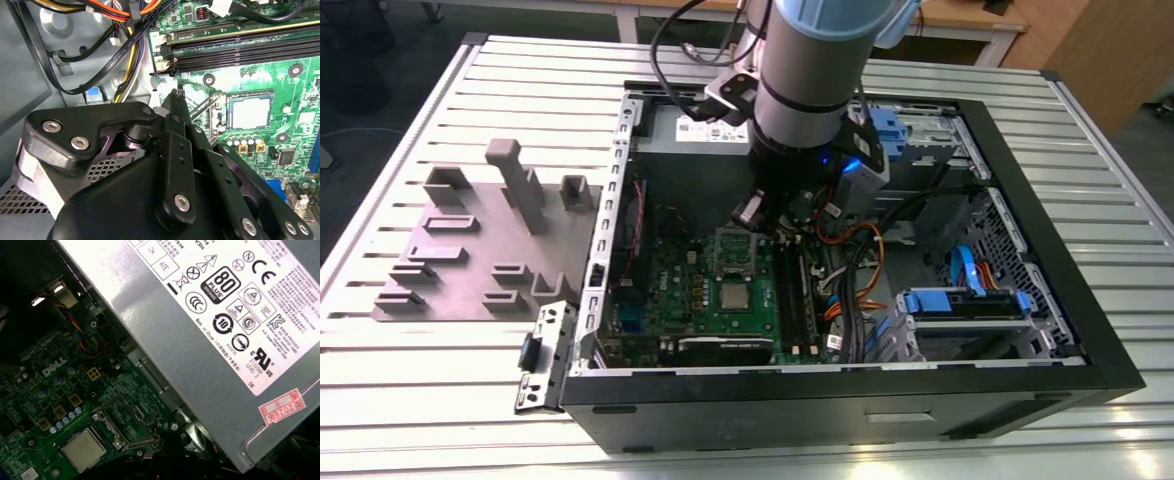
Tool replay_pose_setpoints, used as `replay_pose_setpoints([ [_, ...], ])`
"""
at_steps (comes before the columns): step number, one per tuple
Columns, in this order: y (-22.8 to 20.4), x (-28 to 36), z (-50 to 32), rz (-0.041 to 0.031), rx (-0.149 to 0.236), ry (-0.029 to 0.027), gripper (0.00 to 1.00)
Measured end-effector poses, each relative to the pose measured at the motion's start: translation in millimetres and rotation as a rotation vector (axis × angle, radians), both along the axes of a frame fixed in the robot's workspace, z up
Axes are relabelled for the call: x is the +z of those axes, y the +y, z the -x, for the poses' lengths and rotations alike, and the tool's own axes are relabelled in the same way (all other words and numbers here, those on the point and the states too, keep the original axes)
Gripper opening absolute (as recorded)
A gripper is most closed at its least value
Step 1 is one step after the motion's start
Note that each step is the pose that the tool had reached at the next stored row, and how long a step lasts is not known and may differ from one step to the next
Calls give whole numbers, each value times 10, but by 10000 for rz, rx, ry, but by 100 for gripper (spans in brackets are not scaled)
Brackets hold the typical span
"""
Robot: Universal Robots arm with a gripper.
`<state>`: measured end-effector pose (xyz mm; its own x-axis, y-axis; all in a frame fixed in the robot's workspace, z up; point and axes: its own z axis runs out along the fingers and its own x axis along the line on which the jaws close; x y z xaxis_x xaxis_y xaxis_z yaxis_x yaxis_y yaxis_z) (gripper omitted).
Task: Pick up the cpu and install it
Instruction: 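Close the cpu cover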
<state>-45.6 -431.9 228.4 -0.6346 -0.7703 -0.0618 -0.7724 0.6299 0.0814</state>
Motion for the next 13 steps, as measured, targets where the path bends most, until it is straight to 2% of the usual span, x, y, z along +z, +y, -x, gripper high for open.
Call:
replay_pose_setpoints([
  [6, 0, 28, 7, 57, -1, 1, 11],
  [13, 0, 55, 15, 163, 0, 1, 11],
])
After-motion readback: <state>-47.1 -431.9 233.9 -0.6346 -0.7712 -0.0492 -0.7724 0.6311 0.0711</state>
